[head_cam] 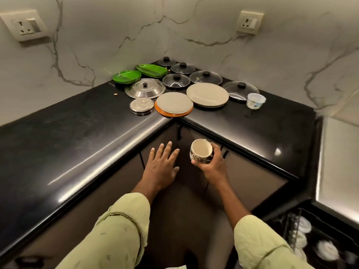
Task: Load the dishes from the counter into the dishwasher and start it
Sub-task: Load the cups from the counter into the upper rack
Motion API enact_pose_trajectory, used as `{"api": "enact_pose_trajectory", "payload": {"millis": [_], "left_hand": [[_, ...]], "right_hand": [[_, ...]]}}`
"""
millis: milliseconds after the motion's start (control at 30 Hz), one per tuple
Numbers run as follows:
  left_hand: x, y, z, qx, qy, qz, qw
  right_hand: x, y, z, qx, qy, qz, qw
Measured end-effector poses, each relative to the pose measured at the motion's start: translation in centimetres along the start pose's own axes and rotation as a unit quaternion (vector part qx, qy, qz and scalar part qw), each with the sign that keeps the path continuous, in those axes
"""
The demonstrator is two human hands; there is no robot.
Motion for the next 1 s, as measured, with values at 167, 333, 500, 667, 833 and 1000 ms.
{"api": "enact_pose_trajectory", "payload": {"millis": [167,333,500,667,833,1000], "left_hand": [[-4.5,3.9,-0.1,-0.012,0.009,0.061,0.998],[-11.0,7.1,3.5,-0.013,-0.032,0.118,0.992],[-17.5,11.3,7.5,-0.02,-0.093,0.174,0.98],[-20.9,17.1,8.6,-0.013,-0.104,0.254,0.961],[-23.8,23.8,9.8,-0.012,-0.127,0.326,0.937],[-25.5,30.4,11.6,0.02,-0.155,0.389,0.908]], "right_hand": [[-6.9,0.3,-4.0,0.029,0.063,0.026,0.997],[-17.1,2.0,-6.2,0.022,0.1,0.062,0.993],[-27.3,4.6,-9.0,0.021,0.131,0.114,0.984],[-34.6,6.7,-13.4,0.013,0.174,0.165,0.971],[-40.4,8.6,-17.7,0.01,0.22,0.211,0.952],[-45.2,10.7,-22.0,0.016,0.261,0.244,0.934]]}}
Point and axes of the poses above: each hand's wrist, its own x-axis towards the middle knuckle, its own z-axis out of the palm, y = z × x, the point moved 7 cm from there along x, towards the middle knuckle, and after that the axes turned 2 degrees about z, right-handed, at the moved point
